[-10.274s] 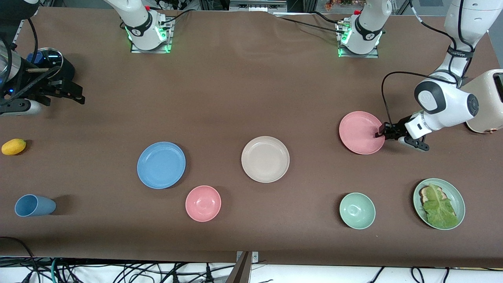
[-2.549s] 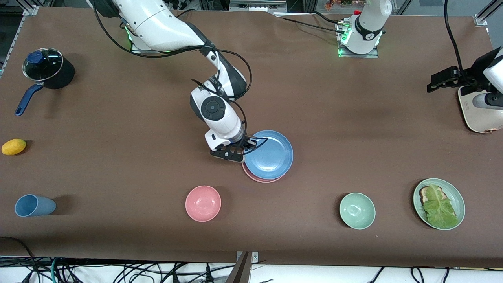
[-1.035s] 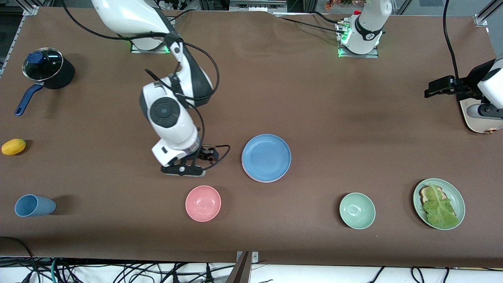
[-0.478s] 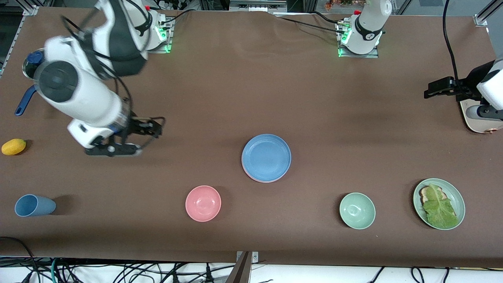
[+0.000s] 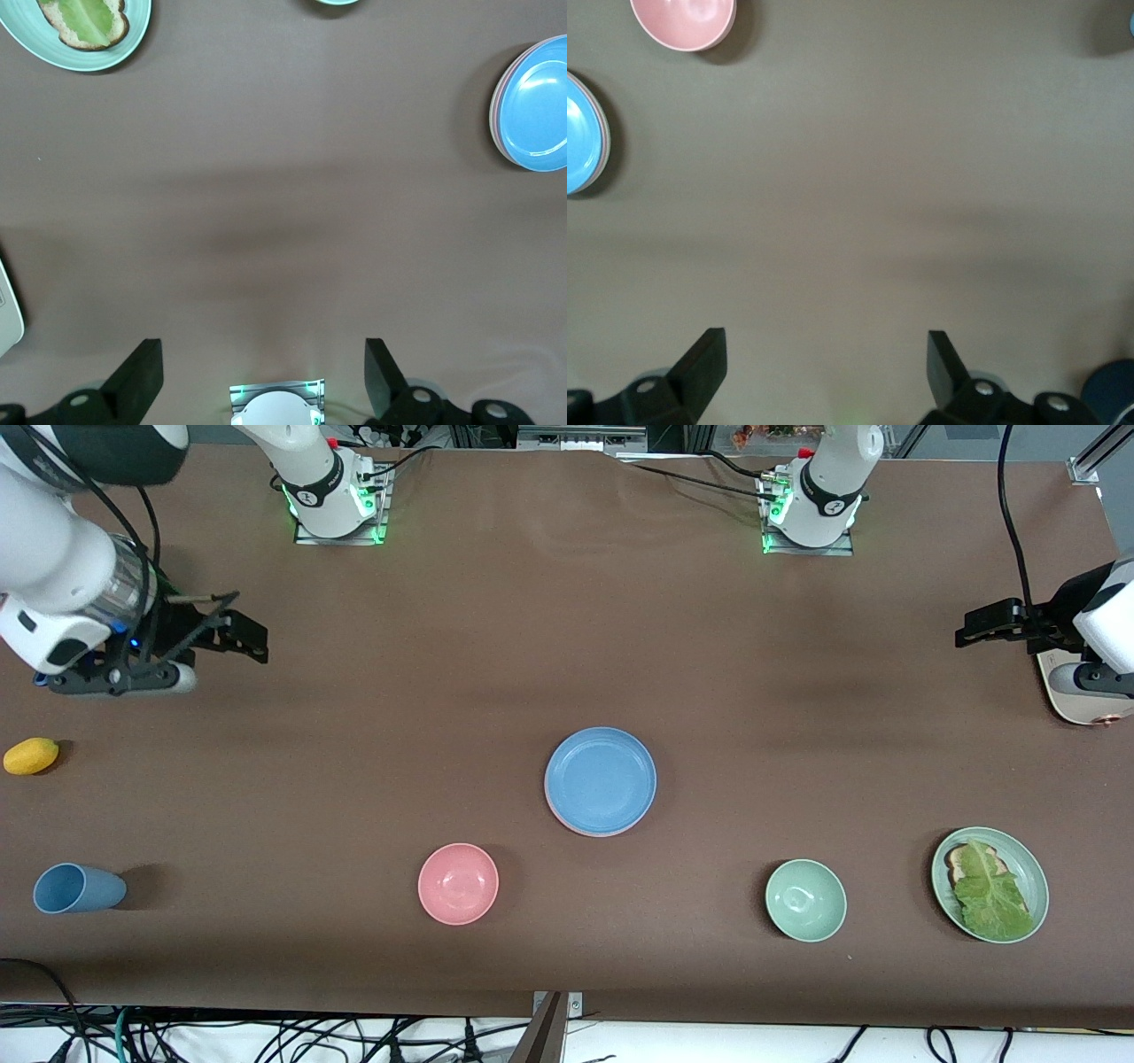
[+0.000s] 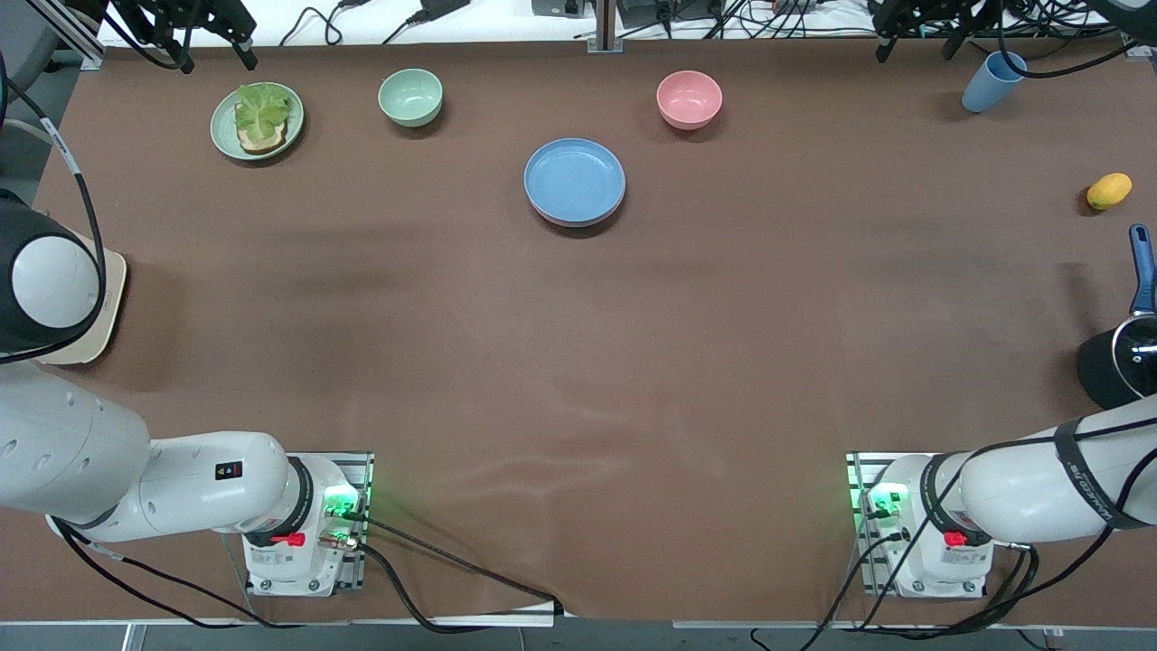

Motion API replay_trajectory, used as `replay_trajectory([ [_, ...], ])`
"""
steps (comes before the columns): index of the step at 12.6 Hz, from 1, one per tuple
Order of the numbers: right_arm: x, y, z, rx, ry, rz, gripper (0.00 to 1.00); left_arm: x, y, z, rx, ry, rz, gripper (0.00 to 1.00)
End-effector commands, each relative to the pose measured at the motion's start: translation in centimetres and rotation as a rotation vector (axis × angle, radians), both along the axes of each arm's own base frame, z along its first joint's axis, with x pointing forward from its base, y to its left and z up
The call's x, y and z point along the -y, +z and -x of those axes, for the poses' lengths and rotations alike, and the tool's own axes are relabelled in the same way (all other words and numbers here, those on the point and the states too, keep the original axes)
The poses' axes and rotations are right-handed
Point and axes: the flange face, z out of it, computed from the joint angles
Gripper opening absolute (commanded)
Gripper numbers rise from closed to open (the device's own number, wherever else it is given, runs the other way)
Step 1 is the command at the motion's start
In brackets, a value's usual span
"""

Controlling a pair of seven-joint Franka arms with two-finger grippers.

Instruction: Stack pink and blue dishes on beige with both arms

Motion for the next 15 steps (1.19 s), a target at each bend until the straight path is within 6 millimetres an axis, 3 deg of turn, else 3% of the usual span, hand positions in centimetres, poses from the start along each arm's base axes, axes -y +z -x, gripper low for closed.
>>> replay_trajectory([
  [1,0.6,1.7,1.7,0.020,0.047,0.019,1.00,0.0,0.3,0.0,0.005,-0.016,0.025,1.00],
  [15,3.5,5.7,1.0,0.071,-0.007,0.023,1.00,0.4,0.4,0.0,0.007,-0.022,0.025,1.00],
])
